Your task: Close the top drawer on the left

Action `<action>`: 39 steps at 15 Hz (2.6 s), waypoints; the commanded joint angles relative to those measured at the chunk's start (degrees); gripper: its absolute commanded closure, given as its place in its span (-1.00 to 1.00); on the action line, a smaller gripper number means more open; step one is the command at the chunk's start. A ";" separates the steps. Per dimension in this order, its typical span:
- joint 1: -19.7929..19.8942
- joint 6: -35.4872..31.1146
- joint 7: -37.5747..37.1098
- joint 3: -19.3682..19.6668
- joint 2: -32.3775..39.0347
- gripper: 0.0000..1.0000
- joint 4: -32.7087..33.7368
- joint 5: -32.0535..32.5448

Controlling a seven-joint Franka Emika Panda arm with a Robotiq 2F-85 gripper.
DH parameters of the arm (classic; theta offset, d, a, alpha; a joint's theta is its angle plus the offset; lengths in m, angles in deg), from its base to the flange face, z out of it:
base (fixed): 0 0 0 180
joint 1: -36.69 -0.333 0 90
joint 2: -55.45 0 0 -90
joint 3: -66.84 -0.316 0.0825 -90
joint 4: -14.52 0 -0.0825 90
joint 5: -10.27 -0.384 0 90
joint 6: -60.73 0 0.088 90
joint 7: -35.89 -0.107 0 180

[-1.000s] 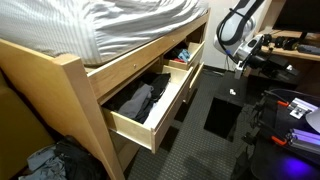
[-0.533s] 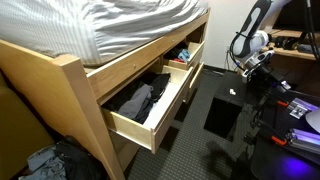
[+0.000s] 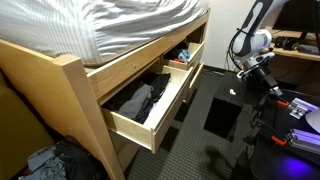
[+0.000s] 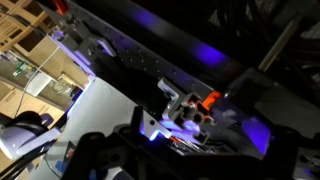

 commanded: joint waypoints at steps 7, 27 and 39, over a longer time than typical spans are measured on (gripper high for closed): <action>-4.89 -31.38 -1.75 -5.40 -4.91 -1.00 -5.17 -7.49; 1.52 -44.13 23.88 -12.27 -11.85 -1.00 -5.16 -56.98; 1.57 -52.88 47.84 -16.81 -3.50 -1.00 9.27 -96.94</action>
